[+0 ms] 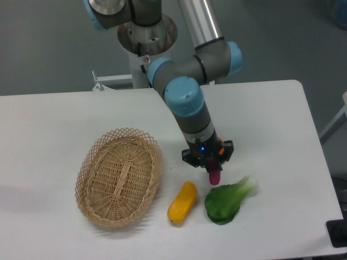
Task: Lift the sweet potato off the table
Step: 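Lift the held sweet potato up off the table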
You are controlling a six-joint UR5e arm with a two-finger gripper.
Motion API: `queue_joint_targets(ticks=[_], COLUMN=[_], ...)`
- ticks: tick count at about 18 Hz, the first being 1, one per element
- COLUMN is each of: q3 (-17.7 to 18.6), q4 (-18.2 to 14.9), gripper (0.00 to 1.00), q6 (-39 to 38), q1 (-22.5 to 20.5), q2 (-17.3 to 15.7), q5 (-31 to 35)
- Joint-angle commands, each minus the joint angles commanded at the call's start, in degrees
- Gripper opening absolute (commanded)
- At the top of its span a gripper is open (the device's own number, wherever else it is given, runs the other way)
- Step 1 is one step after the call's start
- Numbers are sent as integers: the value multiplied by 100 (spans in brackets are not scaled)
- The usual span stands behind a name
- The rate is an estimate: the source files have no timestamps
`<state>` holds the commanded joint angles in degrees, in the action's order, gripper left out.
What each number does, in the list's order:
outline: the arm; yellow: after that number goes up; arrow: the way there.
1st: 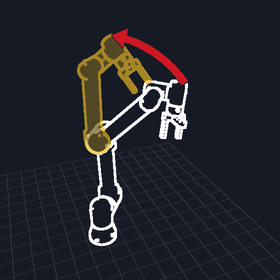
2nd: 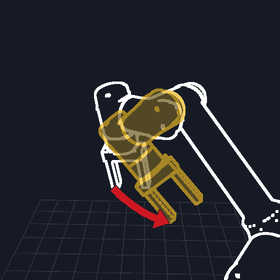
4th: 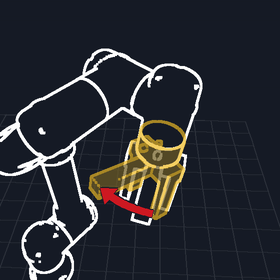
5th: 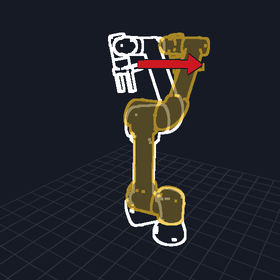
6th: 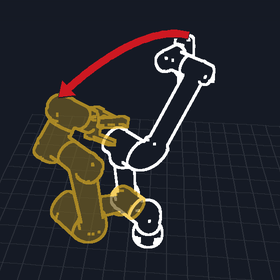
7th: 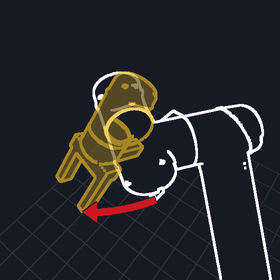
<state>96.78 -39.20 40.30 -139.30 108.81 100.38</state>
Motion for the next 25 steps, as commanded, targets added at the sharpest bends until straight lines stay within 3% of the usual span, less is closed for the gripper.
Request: queue_joint_targets(ticks=[3, 5, 8, 16, 25], q3=[-159, -159, -107, -159, -221], q4=[-26, -35, -306, -1475, -1538], gripper=[25, 25, 25, 25, 25], q6=[794, 1153, 2102, 3484, 3537], q1=[-263, -500, -940, -1459, -1486], q2=[-26, -245, -377, -835, -870], q5=[-772, -1133, -1670, -1689, -1680])
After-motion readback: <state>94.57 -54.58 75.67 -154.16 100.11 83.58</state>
